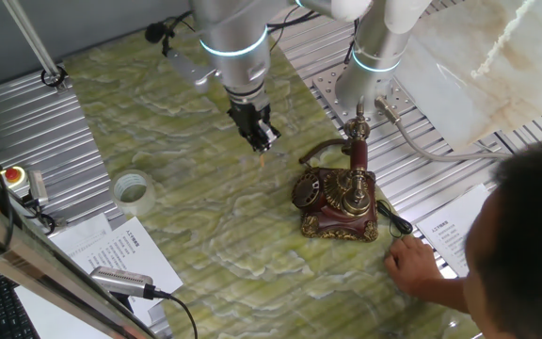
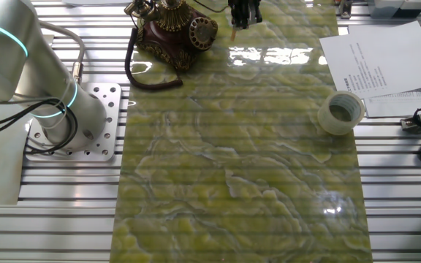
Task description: Dial a number on an old rotary phone
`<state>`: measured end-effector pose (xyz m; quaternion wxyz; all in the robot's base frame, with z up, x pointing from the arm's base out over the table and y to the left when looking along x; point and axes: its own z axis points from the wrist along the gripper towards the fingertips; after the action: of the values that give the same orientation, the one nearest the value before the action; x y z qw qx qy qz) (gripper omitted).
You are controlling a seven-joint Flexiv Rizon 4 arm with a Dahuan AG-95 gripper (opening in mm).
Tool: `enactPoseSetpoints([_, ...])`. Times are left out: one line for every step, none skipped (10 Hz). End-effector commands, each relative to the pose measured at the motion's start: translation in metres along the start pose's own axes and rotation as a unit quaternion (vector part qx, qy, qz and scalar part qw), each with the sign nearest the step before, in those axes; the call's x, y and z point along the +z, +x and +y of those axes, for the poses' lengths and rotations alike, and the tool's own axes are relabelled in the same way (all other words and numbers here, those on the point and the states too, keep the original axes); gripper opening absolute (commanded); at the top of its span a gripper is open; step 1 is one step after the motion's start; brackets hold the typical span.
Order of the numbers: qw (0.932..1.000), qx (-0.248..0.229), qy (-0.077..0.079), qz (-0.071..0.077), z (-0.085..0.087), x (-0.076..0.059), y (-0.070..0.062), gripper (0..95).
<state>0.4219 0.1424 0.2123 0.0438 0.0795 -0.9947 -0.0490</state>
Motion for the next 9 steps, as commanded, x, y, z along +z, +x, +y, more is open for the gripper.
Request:
enactPoseSetpoints([0.9978,0.054,0.021,0.032,0.000,0.000,-0.001,0.0])
enactPoseSetpoints([0.9976,0.055,0.029,0.032,0.004,0.003,0.004,0.0])
enactPoseSetpoints([0.9974,0.055,0.032,0.033,0.001,0.006,0.006,0.0])
enactPoseSetpoints([0.9976,0.054,0.033,0.030,-0.009,0.010,0.001,0.0])
enactPoseSetpoints([0.9977,0.053,0.033,0.027,-0.021,0.009,-0.005,0.0])
enactPoseSetpoints([0.9980,0.047,0.032,0.026,-0.036,0.006,-0.016,0.0])
enactPoseSetpoints([0.9986,0.036,0.032,0.023,-0.048,0.003,-0.025,0.0])
enactPoseSetpoints([0.9986,0.035,0.031,0.024,-0.053,0.002,-0.029,0.0])
enactPoseSetpoints([0.9988,0.028,0.031,0.023,-0.064,0.001,-0.038,0.0])
